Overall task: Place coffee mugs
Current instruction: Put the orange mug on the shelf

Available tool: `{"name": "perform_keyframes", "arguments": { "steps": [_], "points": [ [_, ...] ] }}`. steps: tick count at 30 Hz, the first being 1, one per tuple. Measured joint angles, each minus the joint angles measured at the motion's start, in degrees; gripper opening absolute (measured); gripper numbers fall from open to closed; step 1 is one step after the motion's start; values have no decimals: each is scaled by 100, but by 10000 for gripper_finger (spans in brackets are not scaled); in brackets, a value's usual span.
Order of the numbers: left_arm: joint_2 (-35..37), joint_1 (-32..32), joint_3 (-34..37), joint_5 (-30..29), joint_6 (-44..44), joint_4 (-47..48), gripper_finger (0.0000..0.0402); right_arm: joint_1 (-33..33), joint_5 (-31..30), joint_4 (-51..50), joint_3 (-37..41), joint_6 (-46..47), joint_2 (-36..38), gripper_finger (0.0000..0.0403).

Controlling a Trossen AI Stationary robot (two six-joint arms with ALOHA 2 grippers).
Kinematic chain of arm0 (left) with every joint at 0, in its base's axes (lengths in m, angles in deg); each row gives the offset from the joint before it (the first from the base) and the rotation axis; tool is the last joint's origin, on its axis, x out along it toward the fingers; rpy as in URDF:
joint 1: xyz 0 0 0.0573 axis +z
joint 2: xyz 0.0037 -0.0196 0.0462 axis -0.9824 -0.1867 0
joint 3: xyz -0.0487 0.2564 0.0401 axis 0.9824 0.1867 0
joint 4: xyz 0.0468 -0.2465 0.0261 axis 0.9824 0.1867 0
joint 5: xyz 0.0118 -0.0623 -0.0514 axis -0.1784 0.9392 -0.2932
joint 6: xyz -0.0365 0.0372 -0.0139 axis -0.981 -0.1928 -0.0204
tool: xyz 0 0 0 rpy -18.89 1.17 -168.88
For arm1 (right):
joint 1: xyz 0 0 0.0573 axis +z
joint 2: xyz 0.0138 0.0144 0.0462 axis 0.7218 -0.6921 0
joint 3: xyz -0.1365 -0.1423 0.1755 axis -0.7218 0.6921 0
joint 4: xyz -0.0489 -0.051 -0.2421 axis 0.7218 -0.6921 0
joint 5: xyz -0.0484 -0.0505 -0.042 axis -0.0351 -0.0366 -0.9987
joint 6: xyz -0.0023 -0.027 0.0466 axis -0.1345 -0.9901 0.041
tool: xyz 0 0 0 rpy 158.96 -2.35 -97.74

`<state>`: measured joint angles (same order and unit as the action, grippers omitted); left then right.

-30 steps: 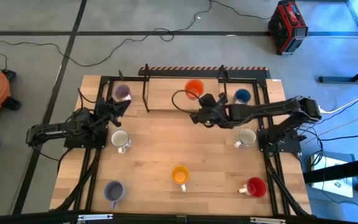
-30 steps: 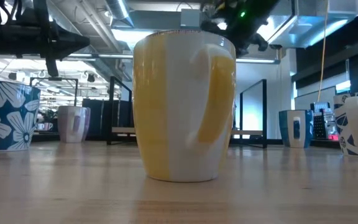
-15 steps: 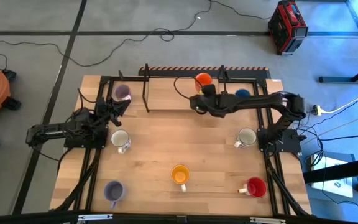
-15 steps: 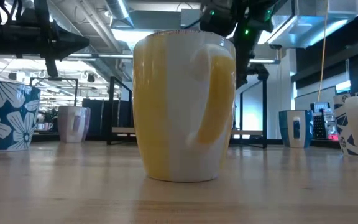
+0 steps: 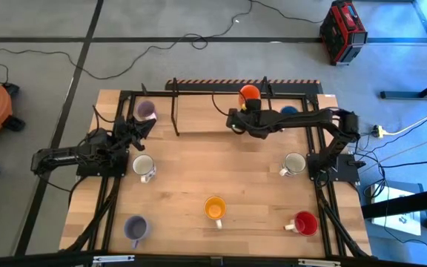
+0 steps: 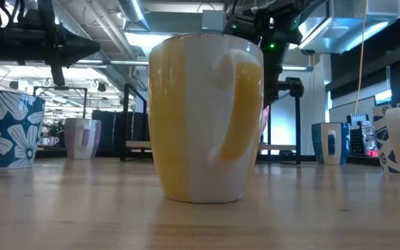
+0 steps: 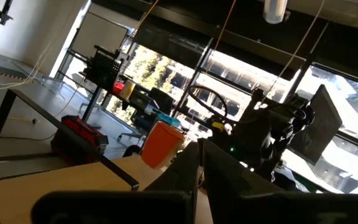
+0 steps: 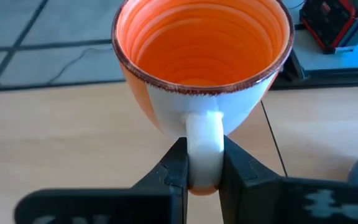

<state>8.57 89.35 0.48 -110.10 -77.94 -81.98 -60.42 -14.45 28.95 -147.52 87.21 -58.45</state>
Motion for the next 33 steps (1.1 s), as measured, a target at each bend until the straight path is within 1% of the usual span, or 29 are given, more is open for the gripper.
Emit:
{"name": "perform_keyframes", "arguments": {
  "steps": [2,5,10,14,19,22,26,29,33],
  "points": [
    [-1,0,0,0,0,20,17,9,-107,123,2,6,-16,33],
    [-1,0,0,0,0,72,17,11,-98,184,2,84,-14,33],
    [-1,0,0,0,0,72,17,139,-37,76,-13,113,-23,33],
    [-1,0,0,94,17,73,18,334,-14,-85,-250,-109,-49,33],
    [-1,-2,0,280,45,98,18,490,-11,-122,-639,-811,-42,33],
    [-1,-2,0,282,44,98,18,593,51,526,-730,-1585,-36,33],
    [0,-2,0,280,44,94,18,627,622,1542,-728,-2547,-36,33],
    [-1,-2,0,258,41,96,18,629,1067,2181,-734,-3090,-145,33],
    [-1,-2,0,257,38,129,18,553,1618,2552,-868,-3710,-413,33]
  ]
}}
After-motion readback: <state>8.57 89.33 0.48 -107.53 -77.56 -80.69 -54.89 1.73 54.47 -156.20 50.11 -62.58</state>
